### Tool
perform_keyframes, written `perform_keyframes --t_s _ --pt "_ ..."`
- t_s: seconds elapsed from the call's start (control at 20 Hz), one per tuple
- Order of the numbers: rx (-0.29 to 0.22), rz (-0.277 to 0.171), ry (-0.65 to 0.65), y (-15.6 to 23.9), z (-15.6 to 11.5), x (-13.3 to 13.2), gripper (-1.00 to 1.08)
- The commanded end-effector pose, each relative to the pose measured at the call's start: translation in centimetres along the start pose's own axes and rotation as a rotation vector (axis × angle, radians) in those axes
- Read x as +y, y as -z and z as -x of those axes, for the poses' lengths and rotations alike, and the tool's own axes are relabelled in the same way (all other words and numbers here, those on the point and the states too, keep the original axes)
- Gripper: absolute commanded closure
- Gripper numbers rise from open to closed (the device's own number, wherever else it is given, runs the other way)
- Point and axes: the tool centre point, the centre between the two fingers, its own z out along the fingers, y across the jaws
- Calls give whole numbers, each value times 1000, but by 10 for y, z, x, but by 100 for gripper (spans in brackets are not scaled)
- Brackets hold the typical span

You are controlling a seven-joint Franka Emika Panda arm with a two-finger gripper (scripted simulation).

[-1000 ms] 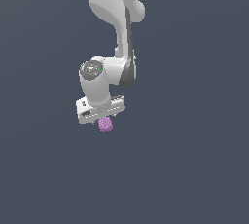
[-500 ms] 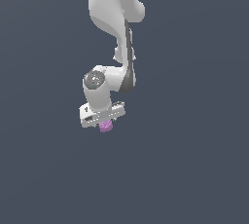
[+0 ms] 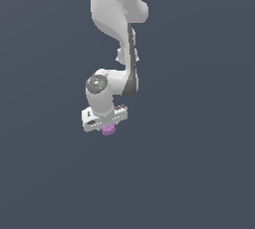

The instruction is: Pick up the object and move it to a goal position.

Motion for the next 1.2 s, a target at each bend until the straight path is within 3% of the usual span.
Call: perform_keyframes --t_s 0.0,0.6,1.15 --pt "0 0 0 -1 0 0 108" --pt "0 0 0 14 1 -8 108" --pt "0 1 1 84 7 -46 108"
